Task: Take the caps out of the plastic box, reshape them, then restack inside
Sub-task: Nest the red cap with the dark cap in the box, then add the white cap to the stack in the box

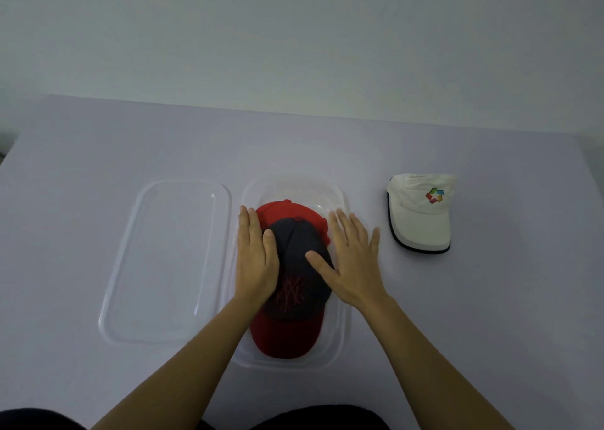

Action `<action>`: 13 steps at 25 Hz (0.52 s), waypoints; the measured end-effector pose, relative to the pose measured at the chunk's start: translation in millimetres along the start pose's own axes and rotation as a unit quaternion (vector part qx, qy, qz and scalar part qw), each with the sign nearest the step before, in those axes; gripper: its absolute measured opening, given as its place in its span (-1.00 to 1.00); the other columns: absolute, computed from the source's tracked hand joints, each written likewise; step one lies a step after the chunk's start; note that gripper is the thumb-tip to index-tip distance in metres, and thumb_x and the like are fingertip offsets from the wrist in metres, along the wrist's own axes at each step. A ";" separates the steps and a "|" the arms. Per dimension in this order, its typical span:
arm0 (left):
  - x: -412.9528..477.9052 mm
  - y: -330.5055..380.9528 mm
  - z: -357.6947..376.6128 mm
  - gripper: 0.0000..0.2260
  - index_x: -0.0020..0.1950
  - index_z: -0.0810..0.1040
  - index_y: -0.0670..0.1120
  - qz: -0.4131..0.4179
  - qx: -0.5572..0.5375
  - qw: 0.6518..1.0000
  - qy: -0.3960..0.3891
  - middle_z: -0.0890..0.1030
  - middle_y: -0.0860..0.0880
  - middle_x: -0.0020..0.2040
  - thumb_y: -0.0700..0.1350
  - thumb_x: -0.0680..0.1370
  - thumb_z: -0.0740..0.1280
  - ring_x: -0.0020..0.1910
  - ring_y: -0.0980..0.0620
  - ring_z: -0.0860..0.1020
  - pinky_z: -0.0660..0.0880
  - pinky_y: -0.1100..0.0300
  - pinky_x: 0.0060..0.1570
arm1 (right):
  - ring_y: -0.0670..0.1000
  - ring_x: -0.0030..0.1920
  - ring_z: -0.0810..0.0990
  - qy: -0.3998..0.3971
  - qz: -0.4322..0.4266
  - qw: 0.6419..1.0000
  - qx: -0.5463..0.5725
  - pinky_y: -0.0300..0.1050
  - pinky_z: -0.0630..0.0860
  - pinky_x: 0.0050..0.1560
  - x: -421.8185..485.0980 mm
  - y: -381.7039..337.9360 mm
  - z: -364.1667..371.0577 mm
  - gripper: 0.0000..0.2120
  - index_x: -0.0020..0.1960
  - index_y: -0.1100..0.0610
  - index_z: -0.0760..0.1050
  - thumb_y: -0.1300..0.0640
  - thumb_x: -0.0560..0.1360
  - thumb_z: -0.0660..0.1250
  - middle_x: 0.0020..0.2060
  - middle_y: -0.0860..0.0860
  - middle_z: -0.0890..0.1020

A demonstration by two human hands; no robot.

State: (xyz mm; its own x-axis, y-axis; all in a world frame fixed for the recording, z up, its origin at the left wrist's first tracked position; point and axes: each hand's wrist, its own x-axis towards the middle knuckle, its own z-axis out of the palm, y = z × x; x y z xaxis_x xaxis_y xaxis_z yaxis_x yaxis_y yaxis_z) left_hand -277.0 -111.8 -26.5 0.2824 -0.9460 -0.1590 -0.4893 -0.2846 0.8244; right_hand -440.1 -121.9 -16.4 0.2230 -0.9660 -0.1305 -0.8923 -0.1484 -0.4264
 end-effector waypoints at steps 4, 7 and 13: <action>-9.7 50.8 12.4 -0.55 0.55 0.01 -0.09 0.045 -0.034 0.998 0.033 0.05 0.09 0.55 -0.12 0.67 0.02 0.43 0.29 -0.01 -0.09 0.56 0.31 | -0.03 0.53 -0.02 0.110 0.027 0.986 0.123 -0.04 -0.08 0.50 -9.1 31.9 -20.1 -0.22 0.53 0.10 -0.02 -0.38 0.49 -0.18 0.54 0.04 0.06; -17.1 92.0 46.6 -0.55 0.55 0.03 -0.10 0.111 -0.042 0.992 -0.035 0.08 0.15 0.48 -0.12 0.67 0.03 0.45 0.26 0.01 -0.12 0.64 0.28 | 0.03 0.51 0.07 0.159 0.085 0.971 0.157 -0.07 0.01 0.49 -9.3 71.4 -35.3 -0.31 0.51 0.14 0.06 -0.25 0.53 -0.05 0.51 0.09 0.14; -0.4 121.1 146.8 -0.50 0.56 0.02 -0.09 -0.075 -0.061 0.978 -0.185 0.08 -0.06 0.57 -0.01 0.65 0.07 0.53 -0.01 0.11 0.06 0.09 0.49 | 0.23 0.39 0.27 0.152 0.225 0.942 0.197 0.10 0.23 0.38 -2.3 174.9 -53.3 -0.37 0.42 0.26 0.24 -0.12 0.49 0.10 0.38 0.25 0.32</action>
State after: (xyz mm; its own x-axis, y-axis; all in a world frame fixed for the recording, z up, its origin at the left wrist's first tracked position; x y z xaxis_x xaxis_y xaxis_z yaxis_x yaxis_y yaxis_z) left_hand -457.5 -168.6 -6.4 0.0146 -0.8924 -0.4510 -0.3572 -0.4260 0.8312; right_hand -617.6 -157.0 -42.9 -0.3194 -0.9370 -0.1413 -0.6417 0.3236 -0.6953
